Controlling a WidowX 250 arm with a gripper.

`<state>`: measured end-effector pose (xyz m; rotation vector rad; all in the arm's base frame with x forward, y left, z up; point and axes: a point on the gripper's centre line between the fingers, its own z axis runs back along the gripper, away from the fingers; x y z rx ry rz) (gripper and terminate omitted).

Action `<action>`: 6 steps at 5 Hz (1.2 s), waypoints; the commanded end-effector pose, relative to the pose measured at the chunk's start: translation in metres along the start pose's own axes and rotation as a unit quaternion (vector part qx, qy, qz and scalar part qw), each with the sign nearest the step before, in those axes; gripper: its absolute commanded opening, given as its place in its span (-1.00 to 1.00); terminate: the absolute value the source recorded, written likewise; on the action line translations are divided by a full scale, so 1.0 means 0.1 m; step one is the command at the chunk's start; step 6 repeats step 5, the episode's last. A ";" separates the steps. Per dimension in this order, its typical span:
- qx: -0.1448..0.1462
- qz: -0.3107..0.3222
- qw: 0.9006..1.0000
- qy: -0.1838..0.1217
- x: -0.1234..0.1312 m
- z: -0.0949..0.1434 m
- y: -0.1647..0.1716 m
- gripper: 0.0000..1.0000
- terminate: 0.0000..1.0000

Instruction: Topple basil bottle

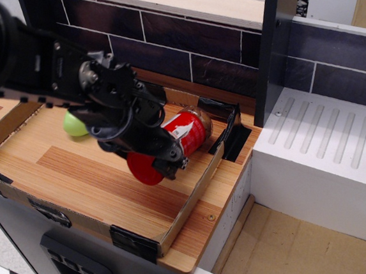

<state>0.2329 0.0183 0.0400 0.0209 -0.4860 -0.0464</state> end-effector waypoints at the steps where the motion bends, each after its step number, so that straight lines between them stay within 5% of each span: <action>1: 0.026 0.043 0.997 0.059 0.02 0.07 0.09 1.00 -1.00; 4: 0.005 0.077 0.995 0.065 0.22 0.39 0.03 1.00 -1.00; 5: 0.020 0.106 0.992 0.059 0.39 0.59 0.14 1.00 1.00; 6: 0.020 0.106 0.992 0.059 0.39 0.59 0.14 1.00 1.00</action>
